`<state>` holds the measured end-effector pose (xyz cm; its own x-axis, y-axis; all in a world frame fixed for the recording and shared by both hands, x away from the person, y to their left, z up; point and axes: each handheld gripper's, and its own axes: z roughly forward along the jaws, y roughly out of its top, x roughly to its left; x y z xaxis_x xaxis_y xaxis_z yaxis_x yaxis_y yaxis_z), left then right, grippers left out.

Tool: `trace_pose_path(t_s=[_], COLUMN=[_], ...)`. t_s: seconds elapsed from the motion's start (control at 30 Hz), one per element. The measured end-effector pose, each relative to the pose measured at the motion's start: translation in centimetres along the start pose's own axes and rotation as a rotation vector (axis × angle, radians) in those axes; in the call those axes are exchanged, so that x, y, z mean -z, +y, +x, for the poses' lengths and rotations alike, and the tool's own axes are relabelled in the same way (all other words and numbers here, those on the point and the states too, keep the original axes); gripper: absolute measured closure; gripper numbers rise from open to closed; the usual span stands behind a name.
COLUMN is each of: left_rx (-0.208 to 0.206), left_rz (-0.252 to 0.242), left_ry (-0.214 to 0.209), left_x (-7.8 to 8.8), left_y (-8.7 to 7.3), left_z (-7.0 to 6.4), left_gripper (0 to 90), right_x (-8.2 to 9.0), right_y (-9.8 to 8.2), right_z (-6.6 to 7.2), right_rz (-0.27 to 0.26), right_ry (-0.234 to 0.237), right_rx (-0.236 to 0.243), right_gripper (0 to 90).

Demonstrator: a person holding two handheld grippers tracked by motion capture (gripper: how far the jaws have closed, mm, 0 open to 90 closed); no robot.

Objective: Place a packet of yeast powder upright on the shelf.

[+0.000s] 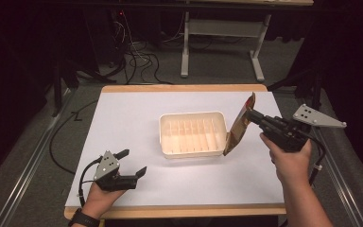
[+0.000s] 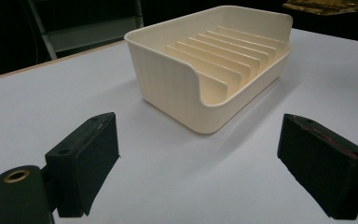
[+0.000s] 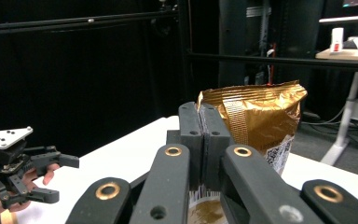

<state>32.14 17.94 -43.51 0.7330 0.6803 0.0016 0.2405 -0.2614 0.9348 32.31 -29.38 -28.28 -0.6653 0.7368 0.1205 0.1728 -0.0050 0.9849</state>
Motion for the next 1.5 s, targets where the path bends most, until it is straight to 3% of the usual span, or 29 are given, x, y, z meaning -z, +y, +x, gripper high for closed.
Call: trace_pose_path(t_s=[0.27, 0.73, 1.5], left_rx=[0.001, 0.005, 0.008], left_rz=[-0.004, -0.010, -0.014], left_ry=[0.000, -0.003, -0.006], left_x=[0.1, 0.2, 0.3], left_y=[0.0, 0.0, 0.1], left_z=[0.0, 0.1, 0.1], left_gripper=[12.9, 13.0, 13.0], right_x=[-3.6, -8.0, -12.5], right_y=[-0.3, -0.6, -1.2], right_z=[1.1, 1.9, 1.3], right_rz=[0.030, 0.062, 0.106], right_ry=[0.048, 0.095, 0.107], right_rx=[0.005, 0.012, 0.018], right_gripper=[90.0, 90.0, 90.0])
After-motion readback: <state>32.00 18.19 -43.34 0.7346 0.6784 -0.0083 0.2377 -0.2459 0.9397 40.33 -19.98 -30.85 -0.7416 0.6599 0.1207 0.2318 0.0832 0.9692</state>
